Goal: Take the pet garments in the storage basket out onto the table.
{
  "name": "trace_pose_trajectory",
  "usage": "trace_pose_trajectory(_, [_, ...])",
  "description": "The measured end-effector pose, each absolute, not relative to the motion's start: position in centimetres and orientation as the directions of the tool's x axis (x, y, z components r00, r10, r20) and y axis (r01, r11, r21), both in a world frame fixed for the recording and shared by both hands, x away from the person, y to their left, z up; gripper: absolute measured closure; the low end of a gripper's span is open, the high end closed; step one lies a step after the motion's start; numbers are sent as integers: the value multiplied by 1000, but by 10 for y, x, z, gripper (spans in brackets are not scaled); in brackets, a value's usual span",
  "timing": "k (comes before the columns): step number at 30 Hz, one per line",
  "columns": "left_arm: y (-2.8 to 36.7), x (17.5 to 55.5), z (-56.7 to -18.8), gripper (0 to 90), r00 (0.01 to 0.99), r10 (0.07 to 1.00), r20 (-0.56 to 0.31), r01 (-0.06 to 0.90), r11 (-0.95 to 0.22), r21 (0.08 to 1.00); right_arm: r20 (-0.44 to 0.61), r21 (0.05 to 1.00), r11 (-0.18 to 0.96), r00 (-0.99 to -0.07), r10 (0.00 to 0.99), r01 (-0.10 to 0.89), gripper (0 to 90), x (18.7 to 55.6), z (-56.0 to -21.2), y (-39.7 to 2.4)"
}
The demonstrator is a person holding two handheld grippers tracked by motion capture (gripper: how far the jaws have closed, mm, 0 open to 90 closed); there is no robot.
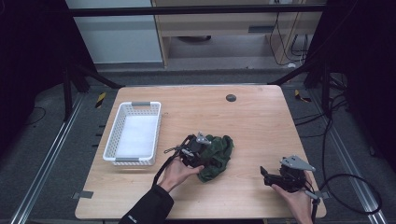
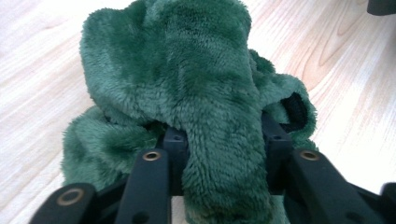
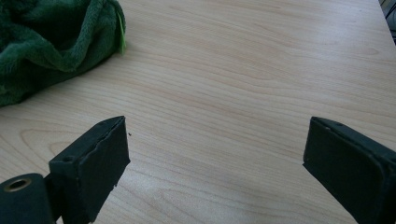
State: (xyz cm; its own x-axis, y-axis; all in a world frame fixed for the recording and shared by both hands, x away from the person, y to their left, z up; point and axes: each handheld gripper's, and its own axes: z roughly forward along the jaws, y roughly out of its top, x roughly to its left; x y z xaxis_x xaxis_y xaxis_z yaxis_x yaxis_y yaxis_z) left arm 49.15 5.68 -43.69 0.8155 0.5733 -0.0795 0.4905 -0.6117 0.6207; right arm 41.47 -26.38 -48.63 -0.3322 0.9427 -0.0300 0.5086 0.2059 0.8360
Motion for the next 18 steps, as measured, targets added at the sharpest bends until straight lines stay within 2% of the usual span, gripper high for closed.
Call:
trace_pose_trajectory(14, [69,482,-426,349,815,577,-60,472,-600,646,-22,833,200,-332,943,516,66,414,-487,-263])
trace_pose_trajectory(18, [77,476,-418,303,812,581,-63,465,-576,672,-17,832,196,-331,944,518,66,414,-487,-263])
